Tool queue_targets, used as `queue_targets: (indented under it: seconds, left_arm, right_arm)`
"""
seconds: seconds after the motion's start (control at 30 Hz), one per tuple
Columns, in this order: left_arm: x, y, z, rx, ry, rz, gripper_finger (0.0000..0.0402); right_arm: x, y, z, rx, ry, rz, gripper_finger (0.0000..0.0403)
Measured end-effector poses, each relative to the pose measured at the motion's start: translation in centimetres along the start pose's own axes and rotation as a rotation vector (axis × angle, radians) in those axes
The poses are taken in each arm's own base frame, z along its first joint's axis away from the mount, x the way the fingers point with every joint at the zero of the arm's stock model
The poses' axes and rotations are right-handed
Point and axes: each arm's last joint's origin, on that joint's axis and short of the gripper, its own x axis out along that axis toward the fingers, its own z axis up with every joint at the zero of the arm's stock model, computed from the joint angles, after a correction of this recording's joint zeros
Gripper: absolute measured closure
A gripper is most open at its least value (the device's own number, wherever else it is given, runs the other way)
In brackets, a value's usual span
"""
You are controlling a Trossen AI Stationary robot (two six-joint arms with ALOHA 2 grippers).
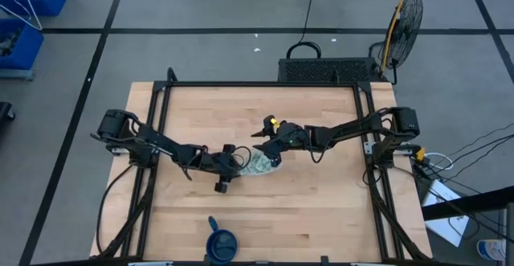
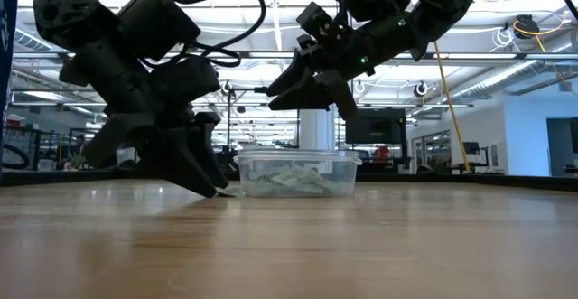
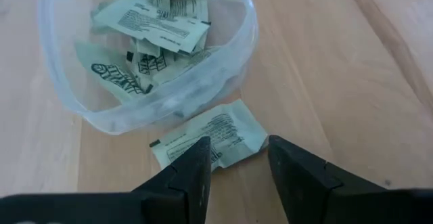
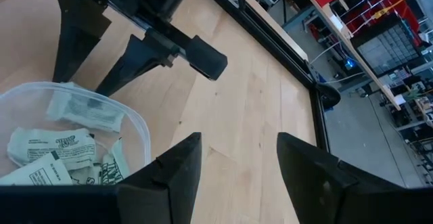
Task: Pick and place Stevia / Truvia into bins
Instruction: Put the stevia packet into the transparent container
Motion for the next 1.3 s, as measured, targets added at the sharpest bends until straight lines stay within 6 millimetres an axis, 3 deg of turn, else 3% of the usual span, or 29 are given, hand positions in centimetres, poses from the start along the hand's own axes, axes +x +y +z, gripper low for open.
queue_targets:
  seconds: [0.23, 0.63, 0.8, 1.03, 1.17, 1.3]
  left_arm:
    - [0.0, 0.0, 0.0, 0.004, 0.005, 0.01, 0.0259]
    - [0.0, 0.4, -0.2, -0.03, 0.011, 0.005, 0.0395]
    - [-0.9, 0.7, 0.3, -0.08, 0.0, 0.086, 0.0396]
    - [-4.6, 1.2, 2.8, -0.103, -0.144, 0.152, 0.0398]
    - [-6.4, 2.0, 3.9, -0.128, -0.234, 0.182, 0.0393]
    - [-6.5, 3.4, 4.1, -0.166, -0.285, 0.17, 0.0391]
  right_arm:
    - [0.0, 0.0, 0.0, 0.0, 0.0, 0.0, 0.0215]
    - [0.0, 0.0, 0.0, 0.001, 0.0, 0.0, 0.0215]
    - [0.0, 0.0, 0.0, -0.001, 0.005, 0.005, 0.0215]
    - [-0.5, 0.3, 0.6, -0.016, 0.017, -0.004, 0.0215]
    - [-1.8, 0.2, 1.6, -0.033, 0.086, -0.068, 0.0215]
    - [-3.8, 0.0, 2.3, 0.003, 0.154, -0.084, 0.0215]
